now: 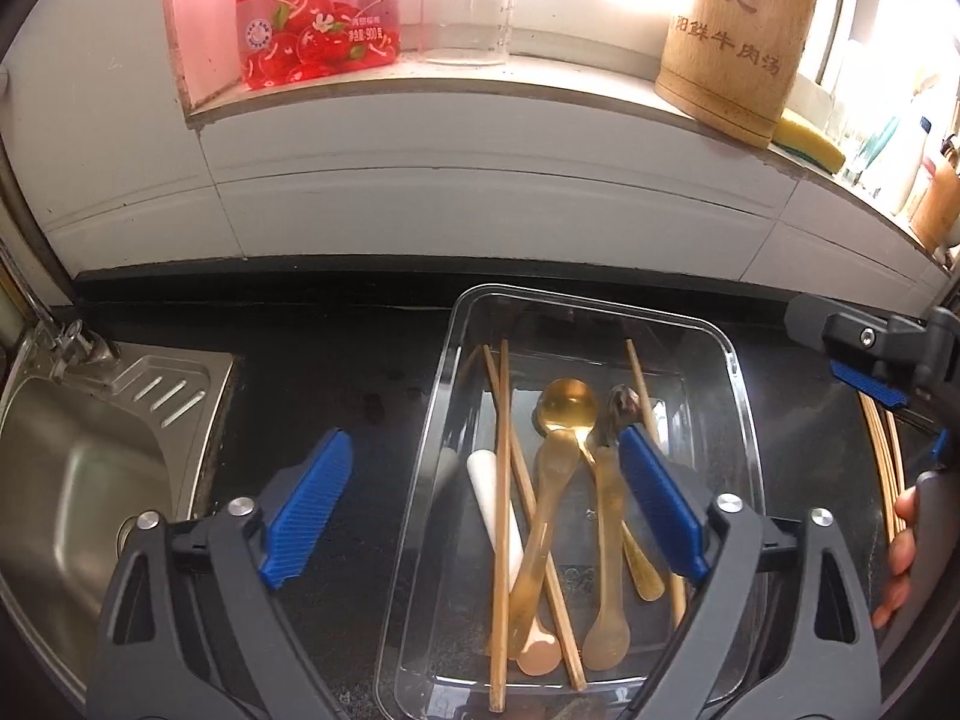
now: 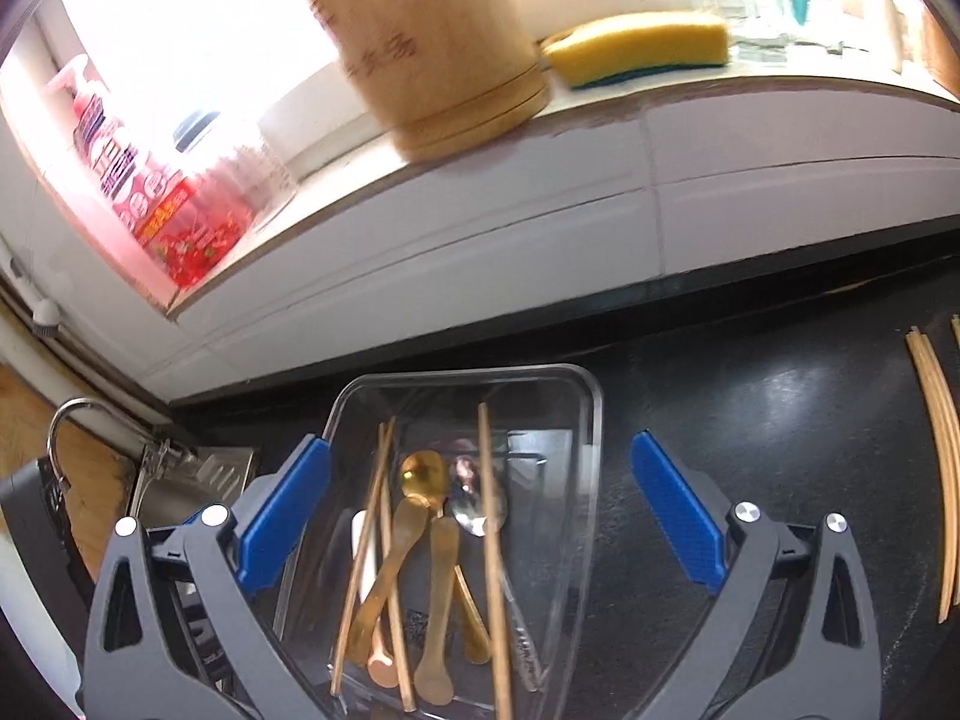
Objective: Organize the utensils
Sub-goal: 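Move both open grippers back over the loose chopsticks on the counter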
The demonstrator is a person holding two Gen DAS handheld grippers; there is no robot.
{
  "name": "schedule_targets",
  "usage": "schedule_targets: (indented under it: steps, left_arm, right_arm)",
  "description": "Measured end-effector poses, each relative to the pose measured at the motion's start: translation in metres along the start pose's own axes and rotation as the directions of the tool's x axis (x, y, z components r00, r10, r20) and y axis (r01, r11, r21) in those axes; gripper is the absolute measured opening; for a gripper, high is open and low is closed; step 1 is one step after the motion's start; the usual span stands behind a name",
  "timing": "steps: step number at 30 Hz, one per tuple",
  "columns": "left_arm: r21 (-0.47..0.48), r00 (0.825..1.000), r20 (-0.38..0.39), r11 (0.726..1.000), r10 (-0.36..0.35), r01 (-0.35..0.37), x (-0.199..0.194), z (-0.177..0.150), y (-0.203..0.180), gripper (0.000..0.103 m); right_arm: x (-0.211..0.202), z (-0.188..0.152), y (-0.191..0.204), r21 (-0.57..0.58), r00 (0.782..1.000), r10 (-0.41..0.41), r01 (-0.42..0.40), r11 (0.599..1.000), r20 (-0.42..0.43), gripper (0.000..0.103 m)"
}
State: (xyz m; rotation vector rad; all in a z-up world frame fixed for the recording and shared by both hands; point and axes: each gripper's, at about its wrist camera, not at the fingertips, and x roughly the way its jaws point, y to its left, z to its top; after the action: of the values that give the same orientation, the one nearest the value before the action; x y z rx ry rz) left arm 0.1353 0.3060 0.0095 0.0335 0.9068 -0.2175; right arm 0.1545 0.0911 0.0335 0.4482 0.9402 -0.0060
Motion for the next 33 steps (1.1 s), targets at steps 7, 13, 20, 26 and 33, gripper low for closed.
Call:
schedule_targets:
  steps: [7,13,20,26,33]
  left_arm:
    - [0.103,0.999,0.010,0.994,-0.033,0.032,-0.011,0.007,-0.049,0.097]
    - [0.171,0.994,0.007,0.980,-0.108,0.105,-0.013,0.008,-0.122,0.097]
    - [0.234,0.977,-0.051,0.948,-0.208,0.214,0.002,-0.009,-0.225,0.097]
    - [0.286,0.967,-0.135,0.926,-0.215,0.246,0.029,-0.040,-0.311,0.097]
    - [0.286,0.974,-0.167,0.938,-0.150,0.193,0.056,-0.063,-0.375,0.097]
  right_arm:
    - [-0.031,0.008,-0.045,0.050,0.991,-0.121,0.118,0.992,0.053,0.097]
    - [-0.077,0.009,-0.119,0.118,0.967,-0.216,0.201,0.972,0.133,0.097]
    - [-0.136,-0.009,-0.253,0.257,0.937,-0.322,0.281,0.924,0.132,0.097]
    - [-0.147,-0.025,-0.335,0.251,0.920,-0.391,0.372,0.894,0.027,0.097]
    - [-0.138,-0.023,-0.374,0.110,0.907,-0.420,0.417,0.902,0.003,0.097]
